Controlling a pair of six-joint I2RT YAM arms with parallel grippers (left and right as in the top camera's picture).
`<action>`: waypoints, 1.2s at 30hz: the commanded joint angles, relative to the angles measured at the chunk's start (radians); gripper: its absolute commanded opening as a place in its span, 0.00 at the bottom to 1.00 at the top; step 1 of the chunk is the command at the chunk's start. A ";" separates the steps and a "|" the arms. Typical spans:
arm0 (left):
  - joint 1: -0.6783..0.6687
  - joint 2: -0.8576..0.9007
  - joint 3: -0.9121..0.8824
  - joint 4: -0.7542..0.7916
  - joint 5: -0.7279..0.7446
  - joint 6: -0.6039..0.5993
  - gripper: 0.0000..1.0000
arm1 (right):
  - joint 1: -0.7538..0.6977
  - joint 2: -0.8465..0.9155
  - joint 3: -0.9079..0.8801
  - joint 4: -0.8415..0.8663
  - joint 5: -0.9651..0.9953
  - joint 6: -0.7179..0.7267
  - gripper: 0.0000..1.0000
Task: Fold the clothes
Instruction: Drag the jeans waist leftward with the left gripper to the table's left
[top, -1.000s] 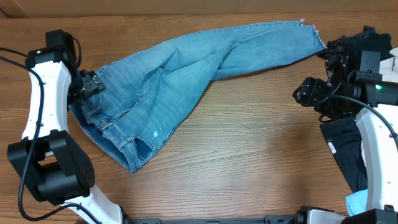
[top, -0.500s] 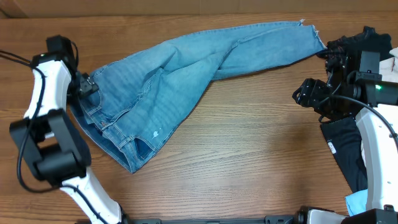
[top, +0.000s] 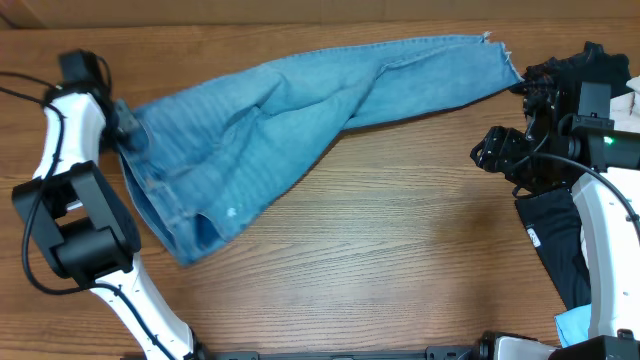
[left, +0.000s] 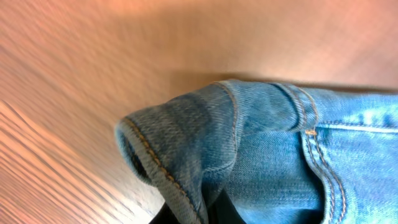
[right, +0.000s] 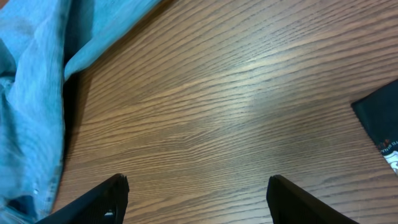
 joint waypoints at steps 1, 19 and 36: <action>0.071 -0.023 0.195 0.017 0.018 0.036 0.04 | -0.002 -0.003 0.010 0.006 0.003 0.003 0.75; 0.096 -0.021 0.219 -0.684 0.092 -0.023 1.00 | -0.002 -0.003 0.010 0.018 0.003 0.029 0.75; 0.100 -0.020 -0.281 -0.293 -0.146 -0.128 0.96 | -0.002 -0.003 0.010 0.006 0.003 0.029 0.75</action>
